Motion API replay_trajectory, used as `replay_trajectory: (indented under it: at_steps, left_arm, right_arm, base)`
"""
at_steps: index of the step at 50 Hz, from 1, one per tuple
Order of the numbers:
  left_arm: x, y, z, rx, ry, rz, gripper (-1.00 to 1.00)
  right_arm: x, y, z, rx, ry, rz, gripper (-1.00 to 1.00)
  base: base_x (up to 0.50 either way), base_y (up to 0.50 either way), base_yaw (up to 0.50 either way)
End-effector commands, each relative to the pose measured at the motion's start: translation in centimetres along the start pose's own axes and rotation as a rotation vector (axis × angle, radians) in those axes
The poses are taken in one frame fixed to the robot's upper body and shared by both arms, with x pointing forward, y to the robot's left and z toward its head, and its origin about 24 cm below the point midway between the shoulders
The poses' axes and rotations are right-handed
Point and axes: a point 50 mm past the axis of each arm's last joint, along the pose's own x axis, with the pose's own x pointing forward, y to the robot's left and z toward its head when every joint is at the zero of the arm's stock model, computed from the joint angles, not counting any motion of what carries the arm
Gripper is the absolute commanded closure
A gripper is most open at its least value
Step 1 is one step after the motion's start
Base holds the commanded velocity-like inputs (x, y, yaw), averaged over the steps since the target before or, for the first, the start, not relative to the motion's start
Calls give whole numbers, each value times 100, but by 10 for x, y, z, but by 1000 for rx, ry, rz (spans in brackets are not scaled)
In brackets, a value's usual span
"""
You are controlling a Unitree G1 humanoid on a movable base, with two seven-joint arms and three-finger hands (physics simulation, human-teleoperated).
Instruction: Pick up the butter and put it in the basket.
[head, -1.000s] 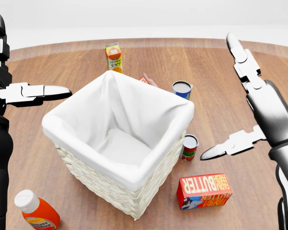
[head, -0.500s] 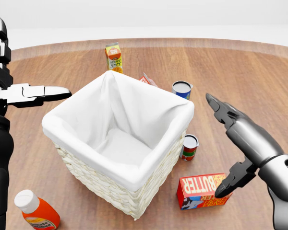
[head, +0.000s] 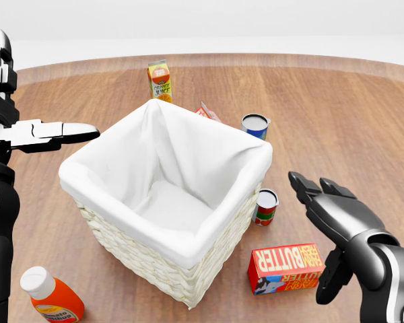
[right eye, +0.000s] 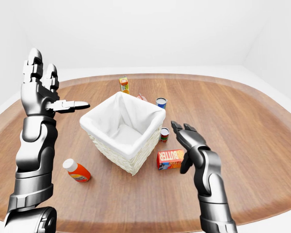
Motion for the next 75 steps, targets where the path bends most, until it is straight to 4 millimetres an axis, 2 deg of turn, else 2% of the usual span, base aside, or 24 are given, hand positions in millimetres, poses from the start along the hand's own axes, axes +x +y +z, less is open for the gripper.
replay_trajectory:
  at_steps: [1, 18, 36, 60, 75]
  left_arm:
    - [1, 0, -2, -1, 9, 2, -100]
    - [0, 3, -7, -2, 32, 4, -100]
    - [1, 3, -11, 0, 47, 3, -100]
    - [1, 3, -21, 3, 89, 1, -100]
    - [1, 5, -28, 3, 120, 2, -100]
  right_arm:
    - [13, 19, -2, -99, 96, 86, -100]
    - [52, 47, 3, -207, 137, 138, -100]
    - [76, 72, -3, -222, 153, 161, -100]
    - [95, 90, -10, -196, 196, 168, -100]
    - [95, 102, -8, -205, 206, 199, -100]
  base:
    - [0, 0, 0]
    - [0, 0, 0]
    - [0, 0, 0]
    - [0, 0, 0]
    - [0, 0, 0]
